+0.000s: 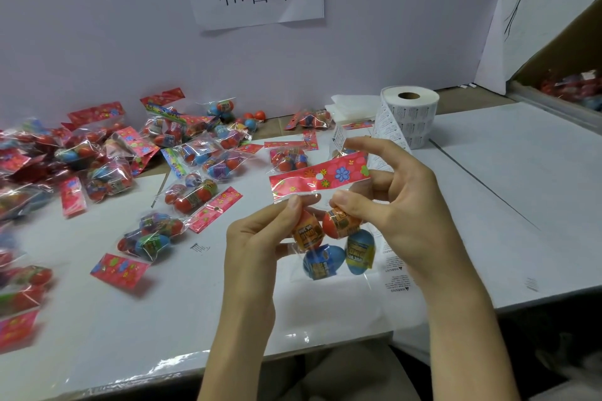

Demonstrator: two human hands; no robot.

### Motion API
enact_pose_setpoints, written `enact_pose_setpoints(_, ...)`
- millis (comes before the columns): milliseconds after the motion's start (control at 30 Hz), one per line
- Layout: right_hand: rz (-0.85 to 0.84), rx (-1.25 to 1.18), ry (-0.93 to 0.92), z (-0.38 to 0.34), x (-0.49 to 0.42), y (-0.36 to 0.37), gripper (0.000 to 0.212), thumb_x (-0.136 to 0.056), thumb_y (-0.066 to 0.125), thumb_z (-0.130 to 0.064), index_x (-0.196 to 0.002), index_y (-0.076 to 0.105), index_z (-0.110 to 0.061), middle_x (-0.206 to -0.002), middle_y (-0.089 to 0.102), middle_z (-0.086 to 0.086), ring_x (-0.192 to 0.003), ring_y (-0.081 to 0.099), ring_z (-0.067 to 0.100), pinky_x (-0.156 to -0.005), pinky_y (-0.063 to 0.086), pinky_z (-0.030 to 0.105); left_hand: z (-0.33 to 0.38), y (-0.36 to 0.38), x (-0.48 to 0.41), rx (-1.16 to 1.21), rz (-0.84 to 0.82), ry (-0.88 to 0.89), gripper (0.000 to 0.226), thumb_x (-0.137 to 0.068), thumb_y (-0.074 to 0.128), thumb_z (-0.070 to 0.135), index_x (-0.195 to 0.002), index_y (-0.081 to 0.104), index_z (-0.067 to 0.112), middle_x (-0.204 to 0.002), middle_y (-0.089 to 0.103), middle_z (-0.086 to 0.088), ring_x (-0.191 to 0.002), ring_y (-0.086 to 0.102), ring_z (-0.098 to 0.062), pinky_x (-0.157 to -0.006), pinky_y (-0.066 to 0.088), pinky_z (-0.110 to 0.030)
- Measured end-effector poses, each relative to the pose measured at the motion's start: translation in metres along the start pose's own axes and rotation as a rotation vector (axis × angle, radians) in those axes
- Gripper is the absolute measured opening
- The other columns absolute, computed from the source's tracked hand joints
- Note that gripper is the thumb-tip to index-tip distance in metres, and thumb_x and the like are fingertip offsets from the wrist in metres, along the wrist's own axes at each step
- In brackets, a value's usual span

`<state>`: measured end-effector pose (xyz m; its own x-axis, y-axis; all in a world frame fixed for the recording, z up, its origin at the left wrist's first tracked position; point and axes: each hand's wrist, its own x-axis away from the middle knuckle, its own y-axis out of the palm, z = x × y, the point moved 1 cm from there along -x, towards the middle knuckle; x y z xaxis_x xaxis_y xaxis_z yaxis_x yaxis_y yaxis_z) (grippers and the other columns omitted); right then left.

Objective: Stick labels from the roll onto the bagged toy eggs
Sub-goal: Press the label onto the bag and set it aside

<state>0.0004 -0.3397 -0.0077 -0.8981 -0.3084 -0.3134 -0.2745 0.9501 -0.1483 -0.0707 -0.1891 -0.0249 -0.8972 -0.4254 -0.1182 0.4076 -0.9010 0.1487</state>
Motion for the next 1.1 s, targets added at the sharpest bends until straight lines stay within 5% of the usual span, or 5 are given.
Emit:
enact_pose_setpoints(200, 0.037, 0.026, -0.009, -0.001, -0.001, 0.003, 0.054, -0.083, 0.082, -0.016, -0.122, 0.06, -0.046, -0.086, 0.077, -0.011, -0.097, 0.074, 0.013, -0.089, 0.062, 0.04, -0.003, 0.001, -0.002, -0.008, 0.029, -0.017, 0.027, -0.079, 0.059, 0.049, -0.08, 0.084, 0.039, -0.087, 0.08, 0.007, -0.089, 0.074, -0.008, -0.061, 0.054, -0.013)
enact_pose_setpoints(367, 0.293, 0.084, -0.08, 0.002, -0.002, 0.009, 0.056, -0.083, 0.082, -0.015, -0.126, 0.057, -0.039, -0.079, 0.073, -0.019, -0.075, 0.07, -0.006, -0.065, 0.052, 0.007, -0.014, 0.001, -0.002, -0.288, 0.21, 0.159, 0.028, -0.102, 0.059, 0.028, -0.128, 0.055, 0.038, -0.122, 0.066, 0.015, -0.106, 0.063, 0.001, -0.079, 0.05, -0.01)
enact_pose_setpoints(600, 0.364, 0.014, -0.122, -0.002, -0.002, 0.021, 0.069, -0.08, 0.086, -0.023, -0.136, 0.047, -0.034, -0.084, 0.073, -0.018, -0.082, 0.072, 0.001, -0.073, 0.054, 0.013, -0.019, 0.012, 0.002, -0.42, -0.135, 0.117, 0.068, -0.072, 0.072, 0.06, -0.136, 0.051, 0.048, -0.128, 0.06, 0.032, -0.111, 0.064, 0.005, -0.083, 0.056, -0.015)
enact_pose_setpoints(833, -0.017, -0.358, -0.059, -0.016, 0.002, 0.032, 0.042, -0.094, 0.059, -0.043, -0.133, 0.058, -0.027, -0.092, 0.078, 0.001, -0.081, 0.077, 0.016, -0.068, 0.058, 0.022, -0.018, 0.0, -0.004, 0.237, -0.172, -0.108, 0.05, -0.087, 0.069, 0.027, -0.135, 0.064, 0.015, -0.129, 0.071, -0.01, -0.12, 0.069, -0.03, -0.103, 0.056, -0.04)
enact_pose_setpoints(1100, -0.06, -0.626, 0.05, -0.011, -0.002, 0.008, 0.031, -0.092, 0.054, -0.034, -0.102, 0.08, -0.02, -0.061, 0.058, 0.003, -0.052, 0.048, 0.015, -0.05, 0.044, 0.022, -0.001, -0.011, -0.004, 0.638, -0.075, -0.161, 0.027, -0.092, 0.062, 0.025, -0.108, 0.081, 0.012, -0.125, 0.072, -0.018, -0.113, 0.071, -0.041, -0.08, 0.063, -0.039)
